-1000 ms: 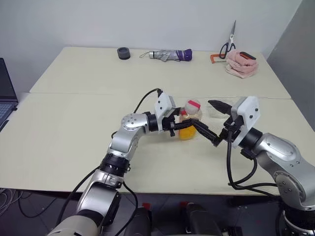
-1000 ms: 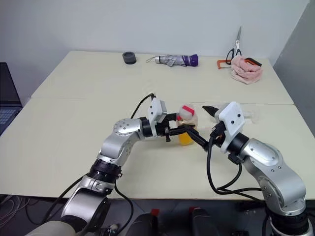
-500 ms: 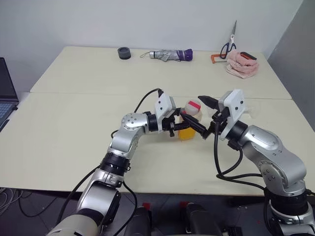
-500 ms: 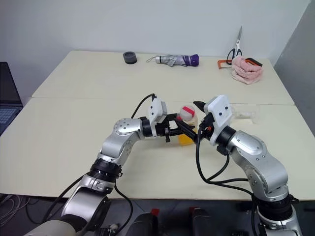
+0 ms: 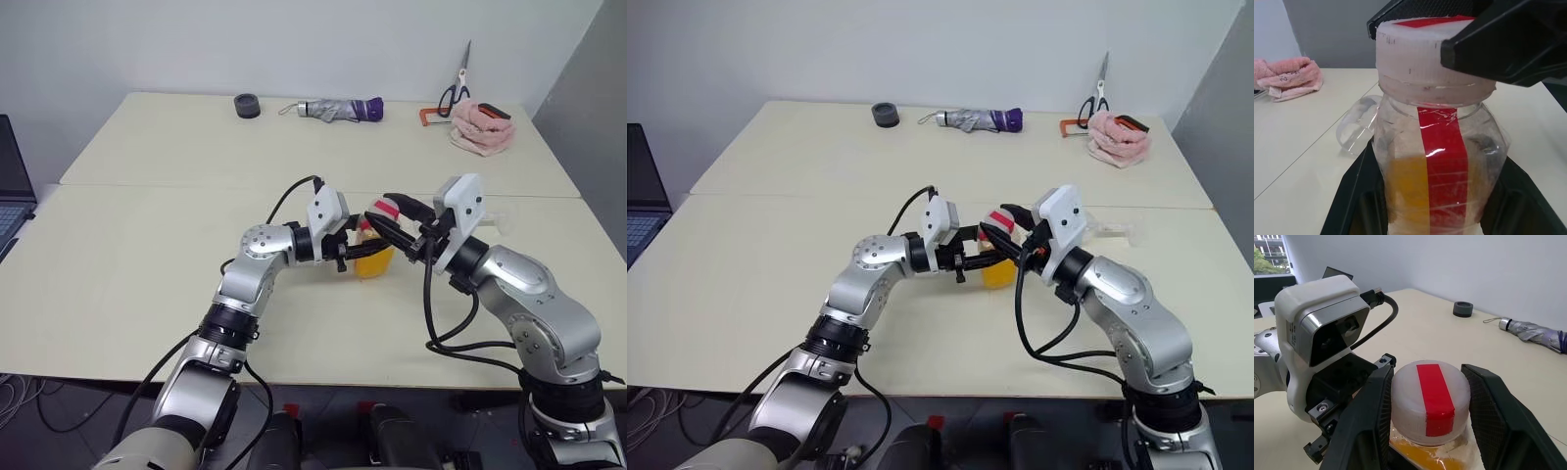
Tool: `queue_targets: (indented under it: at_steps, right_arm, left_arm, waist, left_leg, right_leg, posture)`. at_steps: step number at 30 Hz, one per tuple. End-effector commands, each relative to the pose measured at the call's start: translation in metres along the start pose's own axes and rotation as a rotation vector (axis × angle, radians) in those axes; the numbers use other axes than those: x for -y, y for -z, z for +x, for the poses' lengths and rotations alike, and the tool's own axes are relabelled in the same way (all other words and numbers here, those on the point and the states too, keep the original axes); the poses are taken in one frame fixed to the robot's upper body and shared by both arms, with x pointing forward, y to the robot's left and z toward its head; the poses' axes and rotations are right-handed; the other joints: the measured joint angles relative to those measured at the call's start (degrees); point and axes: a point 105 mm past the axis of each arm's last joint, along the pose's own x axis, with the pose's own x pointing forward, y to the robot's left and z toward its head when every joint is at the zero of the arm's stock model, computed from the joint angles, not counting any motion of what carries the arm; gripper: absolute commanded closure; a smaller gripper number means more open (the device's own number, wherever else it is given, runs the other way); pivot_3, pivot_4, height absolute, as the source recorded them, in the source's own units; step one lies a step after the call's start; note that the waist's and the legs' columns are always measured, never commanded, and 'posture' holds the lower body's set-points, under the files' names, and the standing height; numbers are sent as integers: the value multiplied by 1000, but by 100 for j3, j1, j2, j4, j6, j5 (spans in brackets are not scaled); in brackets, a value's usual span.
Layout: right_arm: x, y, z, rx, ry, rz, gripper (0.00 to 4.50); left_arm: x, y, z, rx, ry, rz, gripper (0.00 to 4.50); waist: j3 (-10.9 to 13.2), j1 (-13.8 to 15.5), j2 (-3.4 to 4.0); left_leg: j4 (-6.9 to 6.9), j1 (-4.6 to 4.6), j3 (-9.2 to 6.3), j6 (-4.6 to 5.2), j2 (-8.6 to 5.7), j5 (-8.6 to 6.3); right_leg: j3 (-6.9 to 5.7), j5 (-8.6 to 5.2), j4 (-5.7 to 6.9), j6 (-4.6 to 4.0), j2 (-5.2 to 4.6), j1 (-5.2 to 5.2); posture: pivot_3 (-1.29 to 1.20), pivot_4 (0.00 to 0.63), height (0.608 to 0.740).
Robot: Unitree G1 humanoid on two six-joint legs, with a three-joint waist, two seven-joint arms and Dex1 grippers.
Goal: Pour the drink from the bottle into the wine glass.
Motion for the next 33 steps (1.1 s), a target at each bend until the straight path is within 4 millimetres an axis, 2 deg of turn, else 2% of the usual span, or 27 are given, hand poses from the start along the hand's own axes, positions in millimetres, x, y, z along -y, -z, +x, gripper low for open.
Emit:
queue_targets:
  at_steps: [1, 5, 7, 9, 13, 16, 19, 23, 26, 28, 31, 33]
  right_arm:
    - [-14, -17, 2, 58, -103, -53, 2641]
    - [-24, -13, 1, 26, -277, -113, 2641]
    - [-22, -9, -3, -8, -379, -139, 2641]
    - [-11, -5, -8, -62, -461, -147, 2641]
    - [11, -9, -9, -91, -490, -77, 2641]
    - [16, -11, -11, -84, -453, -51, 2641]
    - [18, -12, -16, -55, -371, -63, 1631]
    - [13, -25, -25, 17, -255, -78, 250]
    - [-4, -27, -33, 31, -180, -101, 198]
    - [-14, -26, -31, 38, -114, -95, 198]
    - [-18, -24, -22, 58, 27, -99, 198]
    - [-12, -24, -16, 74, 143, -120, 198]
  left_arm:
    - [2, -19, 3, 55, 19, 46, 2693]
    - [6, -25, 1, 67, 67, 23, 2696]
    - [9, -28, -2, 63, 108, 27, 2701]
    - [10, -31, -6, 52, 147, 45, 2702]
    - [2, -33, -12, 31, 148, 68, 2702]
    - [-2, -30, -14, 11, 130, 73, 2703]
    - [-5, -30, -13, 21, 93, 53, 2703]
    - [-8, -29, -12, 36, 50, 24, 2703]
    - [-11, -29, -10, 42, 23, 13, 2703]
    - [-15, -30, -7, 49, 8, 1, 2703]
    - [-18, -29, -3, 52, -1, -11, 2703]
    - [-18, -28, -1, 50, 8, -12, 2703]
  waist:
    - [0, 0, 0]
    - [0, 0, 0]
    - [1, -5, 1]
    - [4, -10, 6]
    - [4, -5, 7]
    - [5, 2, 7]
    - [5, 8, 7]
    - [6, 8, 9]
    - [6, 12, 9]
    - [6, 11, 9]
    - [6, -14, 10]
    - [6, -14, 10]
  left_leg:
    - [0, 0, 0, 0, 0, 0]
    - [0, 0, 0, 0, -1, 0]
    - [0, 1, 1, 0, -1, 0]
    - [0, 3, 3, 1, 0, 0]
    - [2, 3, 0, 1, 2, 0]
    - [2, 0, 0, 1, 1, 0]
    - [1, -4, -1, 1, 0, -1]
    - [0, -8, -3, 1, -2, 0]
    - [2, -8, -7, 1, -2, 0]
    - [1, -7, -8, 1, -4, 0]
    - [3, -2, -6, 0, -3, 0]
    - [5, 1, -5, 0, -2, 1]
  right_leg:
    - [0, 0, 0, 0, 0, 0]
    - [0, 0, -1, 0, 0, 0]
    - [0, 0, -1, 0, 1, 0]
    - [1, 0, -1, 0, 3, 0]
    - [-2, 0, 0, -1, 4, 0]
    - [-3, 0, -1, -1, 2, 0]
    - [-3, 0, -5, -1, -4, 0]
    - [-2, 0, -3, -1, -11, -3]
    - [-4, 0, 0, -1, -13, -3]
    - [-4, 0, 0, 0, -11, -2]
    - [0, -1, 7, 0, -7, -3]
    - [0, -1, 12, 0, -2, -3]
  posture:
    - [0, 150, 740]
    - [0, 150, 740]
    - [0, 150, 740]
    - [0, 150, 740]
    - [0, 150, 740]
    - [0, 150, 740]
    - [0, 150, 740]
    - [0, 150, 740]
    - [0, 150, 740]
    - [0, 150, 740]
    - [0, 150, 740]
    - [0, 150, 740]
